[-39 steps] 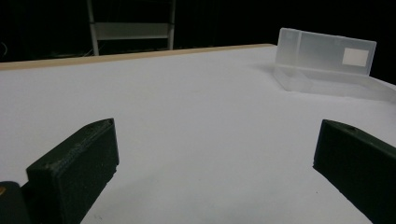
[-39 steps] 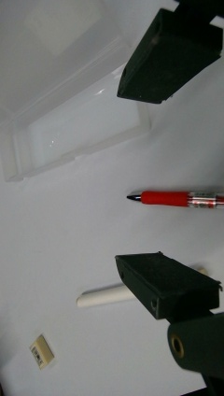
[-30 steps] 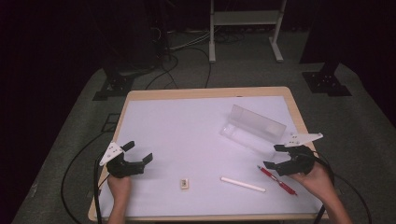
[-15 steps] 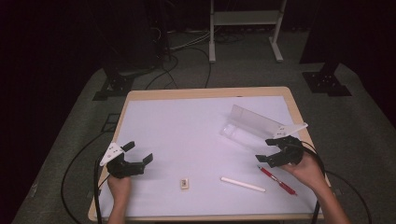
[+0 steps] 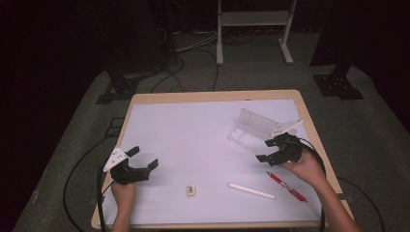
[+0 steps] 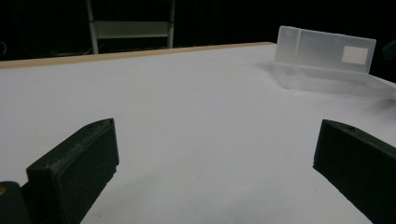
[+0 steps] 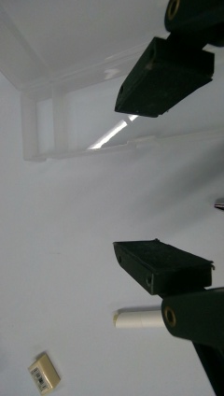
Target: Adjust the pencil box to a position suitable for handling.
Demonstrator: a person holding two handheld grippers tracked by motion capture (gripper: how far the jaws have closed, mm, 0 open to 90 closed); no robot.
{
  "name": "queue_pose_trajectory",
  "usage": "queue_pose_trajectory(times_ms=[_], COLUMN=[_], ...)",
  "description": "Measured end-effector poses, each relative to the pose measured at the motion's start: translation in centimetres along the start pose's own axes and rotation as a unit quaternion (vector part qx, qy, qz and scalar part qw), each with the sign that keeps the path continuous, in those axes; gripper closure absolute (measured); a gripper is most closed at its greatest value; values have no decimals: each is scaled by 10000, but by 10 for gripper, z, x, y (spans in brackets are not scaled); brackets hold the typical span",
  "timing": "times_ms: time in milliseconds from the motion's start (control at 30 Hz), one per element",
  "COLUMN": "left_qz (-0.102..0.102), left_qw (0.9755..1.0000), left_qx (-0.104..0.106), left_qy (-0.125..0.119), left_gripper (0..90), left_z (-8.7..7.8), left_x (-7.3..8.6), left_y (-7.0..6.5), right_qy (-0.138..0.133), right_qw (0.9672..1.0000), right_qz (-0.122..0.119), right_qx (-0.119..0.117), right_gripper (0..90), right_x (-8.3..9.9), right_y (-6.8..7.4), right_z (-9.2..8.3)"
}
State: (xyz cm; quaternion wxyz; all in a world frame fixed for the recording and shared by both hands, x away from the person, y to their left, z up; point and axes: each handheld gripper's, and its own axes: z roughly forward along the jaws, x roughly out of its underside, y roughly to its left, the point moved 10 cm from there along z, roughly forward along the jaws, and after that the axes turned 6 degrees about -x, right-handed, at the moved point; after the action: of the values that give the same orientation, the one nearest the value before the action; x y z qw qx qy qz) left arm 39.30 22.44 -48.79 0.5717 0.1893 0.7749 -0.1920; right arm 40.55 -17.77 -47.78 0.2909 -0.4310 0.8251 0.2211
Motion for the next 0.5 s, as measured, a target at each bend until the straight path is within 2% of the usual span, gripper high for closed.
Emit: queue_pose_trajectory(times_ms=[100,267,500], left_qz=[-1,-8,-6], left_qw=[10000,10000,10000], left_qx=[0,-6,0], left_qy=[1,-2,-4], left_gripper=[0,0,0], left_z=[0,0,0], left_x=[0,0,0], left_y=[0,0,0], right_qy=[6,169,280], right_qw=[10000,9998,9995], right_qz=[-28,92,121], right_qx=[5,-10,-31], right_gripper=[266,273,284], right_x=[-1,2,2], right_y=[-2,-8,-12], right_z=[3,11,20])
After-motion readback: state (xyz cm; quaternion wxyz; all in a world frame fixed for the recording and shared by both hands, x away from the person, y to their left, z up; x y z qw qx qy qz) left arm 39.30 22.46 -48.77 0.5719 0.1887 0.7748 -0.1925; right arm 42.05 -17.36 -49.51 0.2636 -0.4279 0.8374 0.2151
